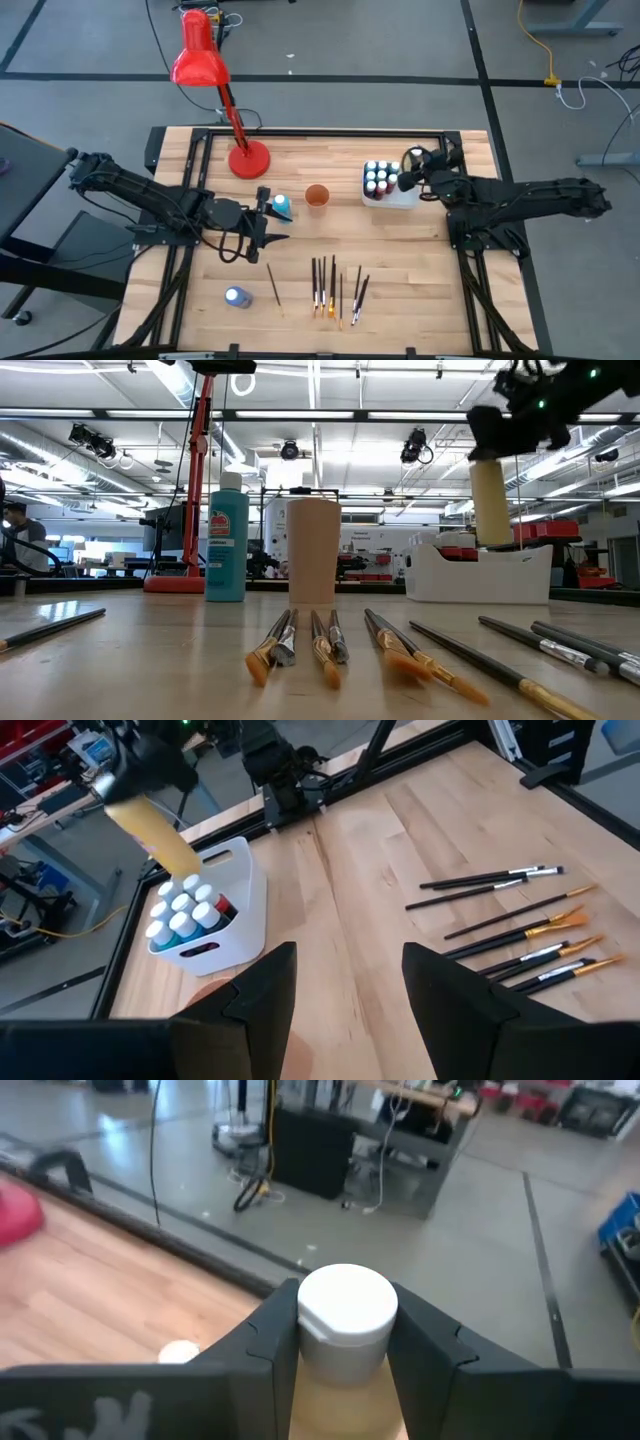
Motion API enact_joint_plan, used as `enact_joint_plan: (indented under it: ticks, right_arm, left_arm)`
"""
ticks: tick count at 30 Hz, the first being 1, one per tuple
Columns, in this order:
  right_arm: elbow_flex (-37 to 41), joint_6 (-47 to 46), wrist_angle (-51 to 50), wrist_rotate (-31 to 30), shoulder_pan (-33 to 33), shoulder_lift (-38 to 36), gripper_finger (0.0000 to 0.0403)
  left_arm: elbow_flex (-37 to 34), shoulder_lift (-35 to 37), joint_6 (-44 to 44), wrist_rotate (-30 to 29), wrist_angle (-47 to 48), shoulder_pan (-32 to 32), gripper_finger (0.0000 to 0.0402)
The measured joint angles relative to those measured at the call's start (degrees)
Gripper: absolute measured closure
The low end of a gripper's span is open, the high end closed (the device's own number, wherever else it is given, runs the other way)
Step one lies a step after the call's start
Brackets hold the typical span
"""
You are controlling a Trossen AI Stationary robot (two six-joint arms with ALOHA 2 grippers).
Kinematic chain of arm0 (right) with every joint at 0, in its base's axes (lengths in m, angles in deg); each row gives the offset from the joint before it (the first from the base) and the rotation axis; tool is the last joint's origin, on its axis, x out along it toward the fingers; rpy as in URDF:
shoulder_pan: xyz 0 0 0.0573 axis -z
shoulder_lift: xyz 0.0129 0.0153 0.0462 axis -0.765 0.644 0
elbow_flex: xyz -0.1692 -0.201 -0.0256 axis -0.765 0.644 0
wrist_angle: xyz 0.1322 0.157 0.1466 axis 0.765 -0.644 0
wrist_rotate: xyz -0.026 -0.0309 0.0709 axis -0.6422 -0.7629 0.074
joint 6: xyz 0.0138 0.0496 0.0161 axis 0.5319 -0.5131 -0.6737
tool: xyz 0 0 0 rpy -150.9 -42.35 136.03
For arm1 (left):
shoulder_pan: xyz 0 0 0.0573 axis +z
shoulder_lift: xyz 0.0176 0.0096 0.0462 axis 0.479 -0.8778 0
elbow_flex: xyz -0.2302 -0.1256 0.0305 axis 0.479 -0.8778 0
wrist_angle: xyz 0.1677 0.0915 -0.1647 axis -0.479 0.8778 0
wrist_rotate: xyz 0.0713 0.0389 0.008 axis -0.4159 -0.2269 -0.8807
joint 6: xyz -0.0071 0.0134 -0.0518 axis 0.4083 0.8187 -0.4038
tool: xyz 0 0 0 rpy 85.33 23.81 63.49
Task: Pick & Place Paint Supplies
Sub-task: Put the yellow paint bottle into the white bin
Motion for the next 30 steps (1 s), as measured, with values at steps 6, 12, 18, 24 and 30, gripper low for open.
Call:
enact_joint_plan:
  ticks: [6,12,18,24,30]
  right_arm:
    - [7.5,-3.4,6.3,-0.5,4.2,0.5,0.0283]
    - [16.0,-1.4,20.9,0.6,7.5,0.5,0.0283]
    - [21.4,-0.3,30.9,2.4,9.1,0.5,0.0280]
    - [22.5,-0.8,31.0,3.2,10.8,0.5,0.0279]
    - [22.5,1.3,31.2,3.3,12.1,0.5,0.0277]
  left_arm:
    - [0.0,0.0,0.0,0.0,0.0,0.0,0.0207]
    - [0.0,0.0,0.0,0.1,0.1,0.0,0.0207]
    - [0.0,0.0,0.0,0.1,0.1,0.0,0.0207]
    - [0.0,0.0,-0.1,0.1,0.1,0.0,0.0207]
    - [0.0,0.0,-0.1,0.1,0.1,0.0,0.0207]
